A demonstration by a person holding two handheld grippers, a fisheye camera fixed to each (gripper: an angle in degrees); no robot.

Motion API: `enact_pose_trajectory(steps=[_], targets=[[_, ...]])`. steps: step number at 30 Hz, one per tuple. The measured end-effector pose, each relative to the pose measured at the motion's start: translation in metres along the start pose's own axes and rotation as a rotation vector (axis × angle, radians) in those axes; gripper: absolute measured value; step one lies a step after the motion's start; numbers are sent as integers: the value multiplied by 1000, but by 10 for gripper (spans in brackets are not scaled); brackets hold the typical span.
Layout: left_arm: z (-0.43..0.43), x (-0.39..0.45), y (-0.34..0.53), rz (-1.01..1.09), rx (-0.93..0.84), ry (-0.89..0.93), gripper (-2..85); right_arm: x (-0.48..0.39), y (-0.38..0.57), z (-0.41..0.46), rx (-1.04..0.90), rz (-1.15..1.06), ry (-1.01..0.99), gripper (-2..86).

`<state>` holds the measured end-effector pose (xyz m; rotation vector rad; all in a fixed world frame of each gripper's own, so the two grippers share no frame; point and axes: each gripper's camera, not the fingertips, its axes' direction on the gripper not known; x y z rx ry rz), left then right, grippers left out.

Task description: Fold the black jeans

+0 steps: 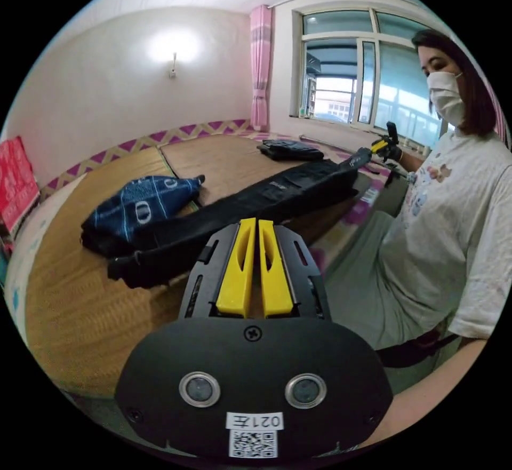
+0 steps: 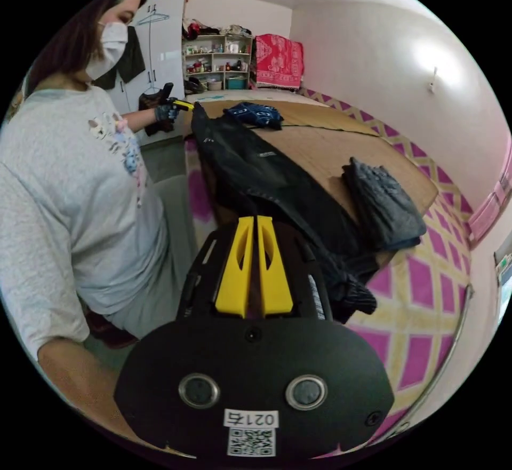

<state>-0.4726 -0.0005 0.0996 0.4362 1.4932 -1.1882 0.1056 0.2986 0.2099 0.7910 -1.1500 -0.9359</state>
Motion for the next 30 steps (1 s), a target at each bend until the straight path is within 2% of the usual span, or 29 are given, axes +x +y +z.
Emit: enact_pose_trajectory(steps=[4, 6, 9, 10, 12, 13, 15, 17, 19, 23, 30], targets=[[15, -4, 67, -204, -38, 41, -9, -30, 58, 53, -77, 148, -90, -6], [19, -14, 96, -345, 10, 94, -8, -35, 75, 75, -103, 216, -100, -4], [-9, -21, 103, -407, 157, 154, -5, -43, 83, 78, -109, 255, -84, 8], [-17, -23, 103, -411, 192, 148, -3, -45, 81, 71, -142, 243, -85, 18], [-42, -33, 96, -477, 250, -18, 14, -45, 76, 57, -194, 204, -107, 43], [-43, -37, 92, -491, 217, -72, 20, -41, 72, 43, -163, 197, -78, 54], [-29, -59, 75, -544, 11, -236, 46, -27, 67, 23, -57, 226, -21, 65], [-9, -77, 70, -564, -117, -277, 43, -12, 61, 16, 34, 257, 64, 66], [-6, -92, 67, -613, -118, -340, 21, 11, 58, 34, 10, 314, 171, 55], [-8, -135, 57, -707, -168, -289, -7, 36, 70, 63, -114, 381, 208, 6], [-21, -150, 65, -699, -150, -286, -9, 30, 67, 66, -237, 297, 254, -6]])
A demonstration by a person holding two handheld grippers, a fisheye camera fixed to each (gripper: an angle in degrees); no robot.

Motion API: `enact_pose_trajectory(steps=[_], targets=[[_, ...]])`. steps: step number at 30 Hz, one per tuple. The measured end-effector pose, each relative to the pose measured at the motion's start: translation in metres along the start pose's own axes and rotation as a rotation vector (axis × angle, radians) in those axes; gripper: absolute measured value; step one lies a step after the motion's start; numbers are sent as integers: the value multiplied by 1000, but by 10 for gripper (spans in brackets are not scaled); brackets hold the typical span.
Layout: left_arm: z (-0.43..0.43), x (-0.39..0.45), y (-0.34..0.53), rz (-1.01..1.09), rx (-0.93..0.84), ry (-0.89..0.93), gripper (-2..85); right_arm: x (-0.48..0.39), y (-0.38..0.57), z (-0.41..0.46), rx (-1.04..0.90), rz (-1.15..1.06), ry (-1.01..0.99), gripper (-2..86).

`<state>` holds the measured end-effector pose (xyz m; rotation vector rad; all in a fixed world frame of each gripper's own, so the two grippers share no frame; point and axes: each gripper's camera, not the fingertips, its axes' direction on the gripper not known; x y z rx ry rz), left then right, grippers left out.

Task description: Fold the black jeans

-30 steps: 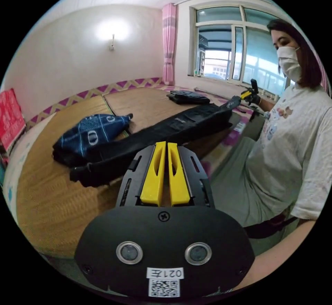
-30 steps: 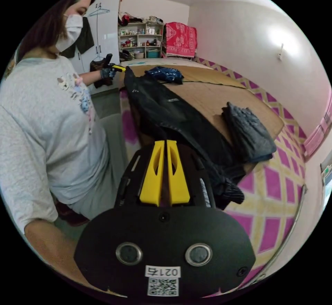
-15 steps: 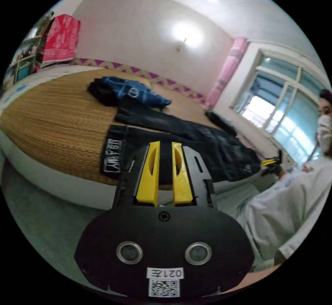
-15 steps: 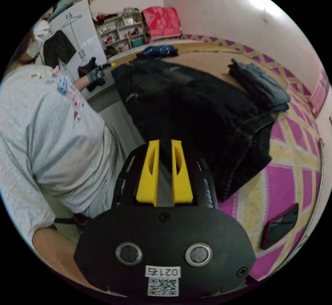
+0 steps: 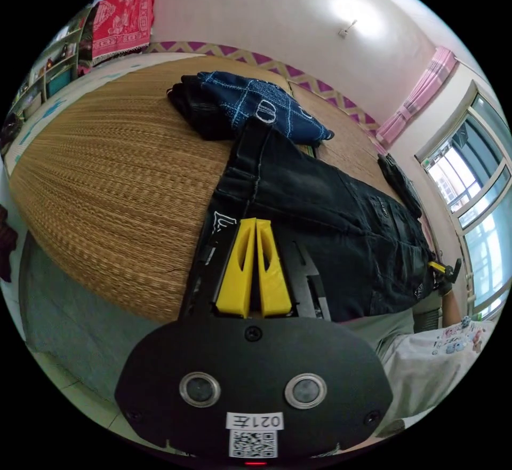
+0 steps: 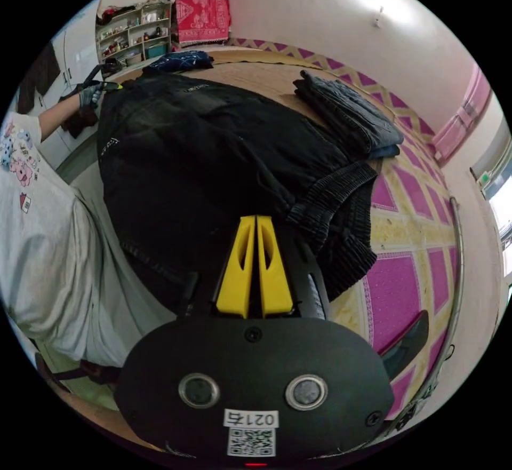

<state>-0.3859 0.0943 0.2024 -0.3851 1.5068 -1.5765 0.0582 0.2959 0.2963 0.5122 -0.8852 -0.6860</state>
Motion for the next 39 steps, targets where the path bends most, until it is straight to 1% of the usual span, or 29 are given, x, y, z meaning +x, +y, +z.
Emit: enact_pose_trajectory(steps=[3, 4, 5, 6, 7, 8, 9, 10, 12, 14, 15, 17, 19, 20, 22, 23, 25, 28, 31, 36, 39], targets=[[-12, -2, 15, 12, 59, -15, -10, 9, -3, -10, -91, 63, -47, -6], [-17, 0, 19, 24, 76, -27, -10, 10, -2, -18, -93, 77, -38, -6], [-27, 4, 28, 60, 123, -24, -10, 9, -1, -23, -74, 83, -24, -6], [-39, 8, 36, 86, 163, -2, -10, 10, 4, -34, -8, 112, 7, -6], [-44, 10, 41, 84, 177, -2, -9, 16, 9, -40, 32, 182, 29, -6], [-53, 12, 49, 51, 201, -26, -9, 20, 13, -38, 25, 224, 42, -6], [-61, 13, 58, -3, 217, -61, -9, 28, 18, -27, -36, 277, 43, -5], [-65, 13, 62, -34, 224, -75, -9, 33, 26, -23, -35, 321, 46, -5], [-80, 12, 81, -106, 255, -50, -9, 38, 35, -31, -27, 395, 27, -3], [-90, 12, 94, -138, 261, -19, -8, 41, 48, -49, 11, 488, 60, 1], [-97, 12, 104, -152, 269, 0, -6, 41, 63, -66, 66, 549, 80, 7], [-106, 9, 120, -194, 271, 15, -2, 45, 92, -85, 122, 657, 59, 30], [-109, 3, 134, -240, 258, 52, 13, 52, 137, -101, 188, 815, -67, 71], [-110, -2, 143, -279, 249, 85, 32, 53, 148, -104, 210, 856, -98, 78], [-109, -11, 155, -339, 254, 137, 53, 56, 188, -104, 270, 997, -222, 91], [-108, -16, 160, -368, 259, 172, 62, 56, 196, -101, 279, 1027, -250, 94], [-106, -23, 165, -405, 262, 205, 71, 59, 215, -86, 314, 1104, -369, 105], [-101, -27, 163, -423, 254, 237, 78, 64, 223, -73, 365, 1169, -442, 107], [-99, -32, 160, -446, 251, 248, 80, 67, 224, -72, 393, 1199, -440, 112], [-95, -54, 164, -544, 269, 291, 81, 66, 226, -65, 404, 1203, -509, 112], [-93, -63, 161, -564, 288, 310, 81, 66, 224, -62, 403, 1207, -528, 112]])
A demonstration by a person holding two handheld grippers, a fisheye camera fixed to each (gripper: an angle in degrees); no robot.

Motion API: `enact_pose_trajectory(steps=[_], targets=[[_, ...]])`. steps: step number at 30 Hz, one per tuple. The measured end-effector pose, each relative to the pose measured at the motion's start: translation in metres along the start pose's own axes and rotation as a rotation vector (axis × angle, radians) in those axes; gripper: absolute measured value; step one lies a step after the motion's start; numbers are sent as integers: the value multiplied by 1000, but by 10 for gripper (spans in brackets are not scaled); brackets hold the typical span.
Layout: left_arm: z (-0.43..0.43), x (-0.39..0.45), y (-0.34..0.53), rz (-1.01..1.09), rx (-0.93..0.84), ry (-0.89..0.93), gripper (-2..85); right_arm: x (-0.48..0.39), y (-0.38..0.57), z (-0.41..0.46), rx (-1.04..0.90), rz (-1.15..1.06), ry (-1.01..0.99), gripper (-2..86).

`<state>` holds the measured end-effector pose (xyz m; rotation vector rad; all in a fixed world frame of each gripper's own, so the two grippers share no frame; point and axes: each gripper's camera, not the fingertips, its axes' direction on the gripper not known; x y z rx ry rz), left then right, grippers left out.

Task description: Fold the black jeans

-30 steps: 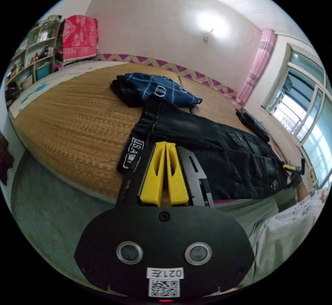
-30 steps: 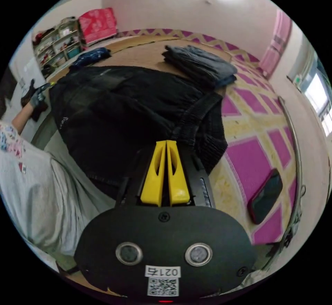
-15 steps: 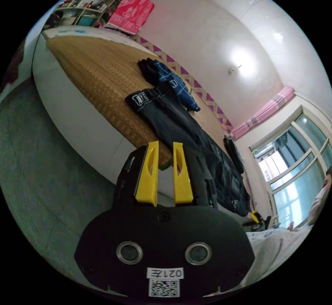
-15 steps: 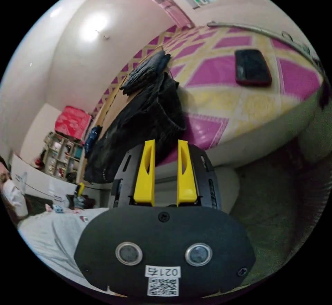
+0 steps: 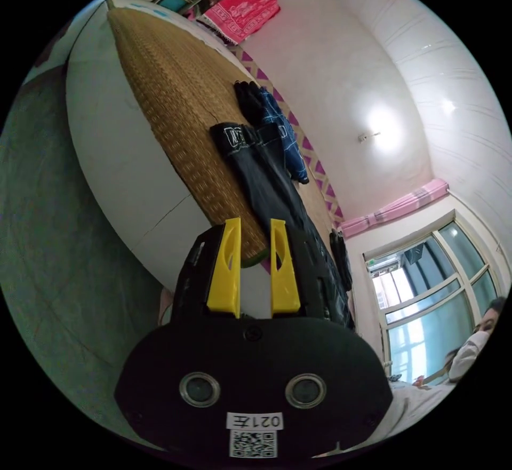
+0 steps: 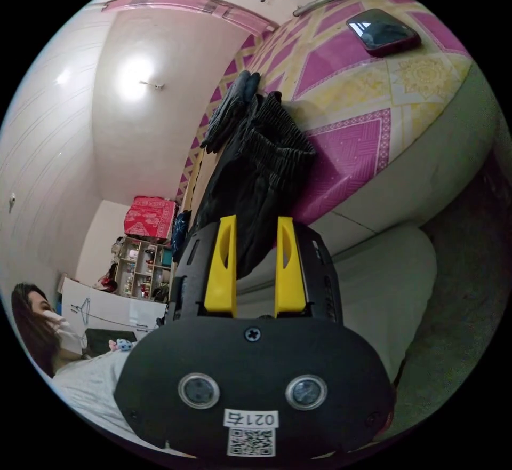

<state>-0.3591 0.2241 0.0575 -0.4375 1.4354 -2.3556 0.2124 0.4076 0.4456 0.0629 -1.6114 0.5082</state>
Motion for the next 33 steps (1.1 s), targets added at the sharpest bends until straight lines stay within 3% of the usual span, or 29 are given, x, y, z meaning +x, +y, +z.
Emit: enact_pose_trajectory(steps=[15, 18, 23, 28, 33], targets=[[30, 8, -38, -7, -74, 47, 54, 6, -8, 25, -76, 44, -74, 102], [38, 16, -41, 0, -75, -10, 1, 8, -10, 30, -68, 58, -70, 49], [44, 42, -57, 70, -103, 61, -9, -1, -21, 22, -48, 37, -216, 11], [65, 119, -104, 243, -146, 20, -9, -73, -90, 31, -51, -131, -311, 7], [149, 178, -167, 279, -240, -102, -7, -109, -181, 96, -70, -151, -276, 16]])
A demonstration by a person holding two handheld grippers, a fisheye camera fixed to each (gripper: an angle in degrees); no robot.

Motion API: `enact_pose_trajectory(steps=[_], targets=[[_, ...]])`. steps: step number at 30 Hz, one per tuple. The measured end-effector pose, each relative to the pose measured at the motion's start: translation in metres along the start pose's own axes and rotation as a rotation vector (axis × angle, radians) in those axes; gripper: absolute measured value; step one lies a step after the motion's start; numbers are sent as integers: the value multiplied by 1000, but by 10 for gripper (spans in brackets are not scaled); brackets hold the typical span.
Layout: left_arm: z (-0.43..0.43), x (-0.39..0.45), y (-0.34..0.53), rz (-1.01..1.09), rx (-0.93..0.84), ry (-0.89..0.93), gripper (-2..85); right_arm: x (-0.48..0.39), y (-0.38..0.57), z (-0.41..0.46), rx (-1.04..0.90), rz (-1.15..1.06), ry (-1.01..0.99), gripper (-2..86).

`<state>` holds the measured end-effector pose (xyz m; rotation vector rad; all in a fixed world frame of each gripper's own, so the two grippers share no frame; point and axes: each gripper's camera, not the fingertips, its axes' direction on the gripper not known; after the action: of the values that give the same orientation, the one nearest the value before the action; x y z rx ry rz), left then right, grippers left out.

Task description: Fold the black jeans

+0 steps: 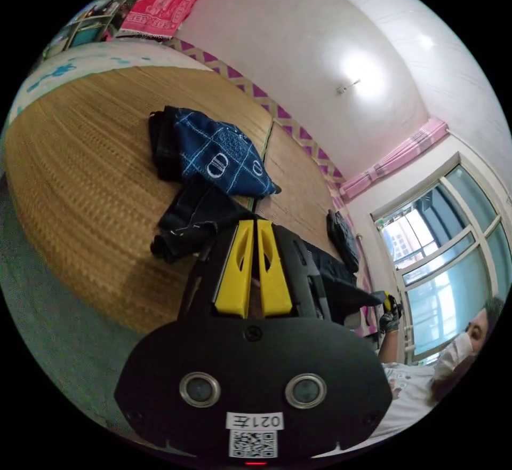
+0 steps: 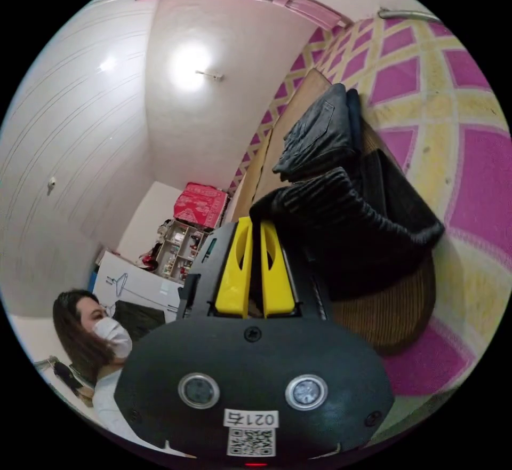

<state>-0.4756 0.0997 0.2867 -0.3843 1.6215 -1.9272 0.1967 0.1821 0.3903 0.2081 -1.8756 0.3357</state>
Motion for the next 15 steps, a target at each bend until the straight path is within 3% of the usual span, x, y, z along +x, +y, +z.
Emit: enact_pose_trajectory(steps=[5, 8, 11, 15], targets=[[101, -10, -52, -52, -147, -123, 19, 54, -68, 89, -54, 76, 198, 58], [121, -21, -55, -38, -126, -199, 33, 63, -73, 110, -52, 47, 319, 69], [105, -15, -43, 43, -51, -219, 21, 36, -56, 128, -130, -103, 342, 64], [99, 7, -18, 191, -45, -218, -5, -29, 8, 194, -391, -442, 384, 51]])
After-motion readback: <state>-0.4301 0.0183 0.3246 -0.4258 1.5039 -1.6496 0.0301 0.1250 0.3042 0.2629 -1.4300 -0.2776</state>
